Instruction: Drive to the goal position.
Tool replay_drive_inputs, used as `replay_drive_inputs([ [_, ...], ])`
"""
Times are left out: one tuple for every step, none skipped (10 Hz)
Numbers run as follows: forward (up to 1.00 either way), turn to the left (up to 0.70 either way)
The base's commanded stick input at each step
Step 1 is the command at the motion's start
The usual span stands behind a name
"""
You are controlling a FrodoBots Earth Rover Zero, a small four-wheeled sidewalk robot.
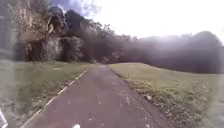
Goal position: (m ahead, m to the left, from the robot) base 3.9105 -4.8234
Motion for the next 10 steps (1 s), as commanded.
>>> replay_drive_inputs([
  [1.00,-0.40],
  [1.00,-0.40],
  [1.00,-0.40],
  [1.00,-0.40],
  [1.00,-0.40],
  [1.00,-0.40],
  [1.00,-0.40],
  [1.00,-0.40],
  [1.00,-0.40],
  [1.00,-0.40],
])
